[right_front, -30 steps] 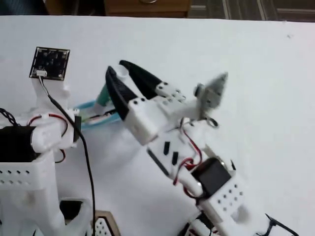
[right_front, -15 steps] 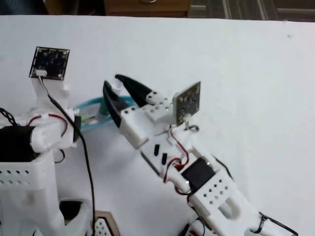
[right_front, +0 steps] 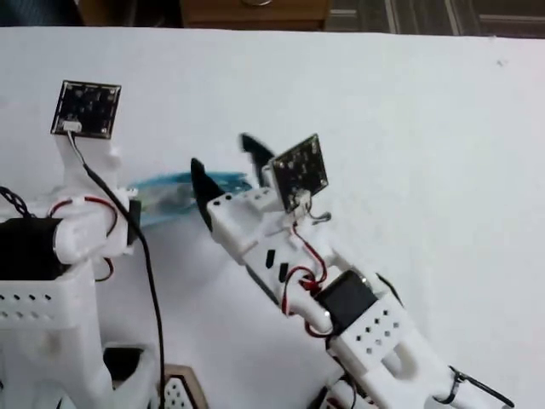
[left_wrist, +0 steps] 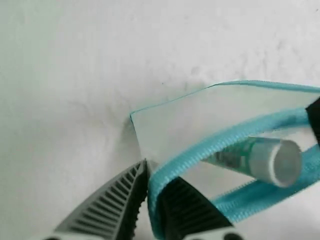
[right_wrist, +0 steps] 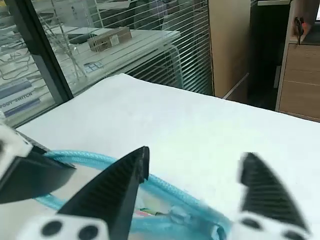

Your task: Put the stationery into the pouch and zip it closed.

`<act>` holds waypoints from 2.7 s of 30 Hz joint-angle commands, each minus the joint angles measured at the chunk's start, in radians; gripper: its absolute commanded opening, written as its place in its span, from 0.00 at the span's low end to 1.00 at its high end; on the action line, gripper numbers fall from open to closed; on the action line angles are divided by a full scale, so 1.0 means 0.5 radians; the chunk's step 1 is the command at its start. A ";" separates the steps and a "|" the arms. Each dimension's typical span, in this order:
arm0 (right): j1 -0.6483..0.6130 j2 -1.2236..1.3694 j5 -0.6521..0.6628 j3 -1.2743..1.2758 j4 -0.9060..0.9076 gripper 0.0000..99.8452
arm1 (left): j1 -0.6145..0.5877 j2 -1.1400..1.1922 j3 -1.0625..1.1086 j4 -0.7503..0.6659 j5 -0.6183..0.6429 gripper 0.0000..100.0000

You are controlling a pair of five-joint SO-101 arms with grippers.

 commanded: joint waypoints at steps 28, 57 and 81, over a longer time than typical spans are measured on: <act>0.649 -0.440 0.559 1.096 0.195 0.34 | -0.011 -0.002 -0.031 -0.025 -0.003 0.02; 0.514 1.020 0.595 1.086 -1.155 0.34 | -0.011 -0.002 -0.043 -0.009 0.000 0.02; 0.272 0.201 0.647 1.341 -1.048 0.34 | -0.011 -0.002 -0.031 -0.012 0.000 0.02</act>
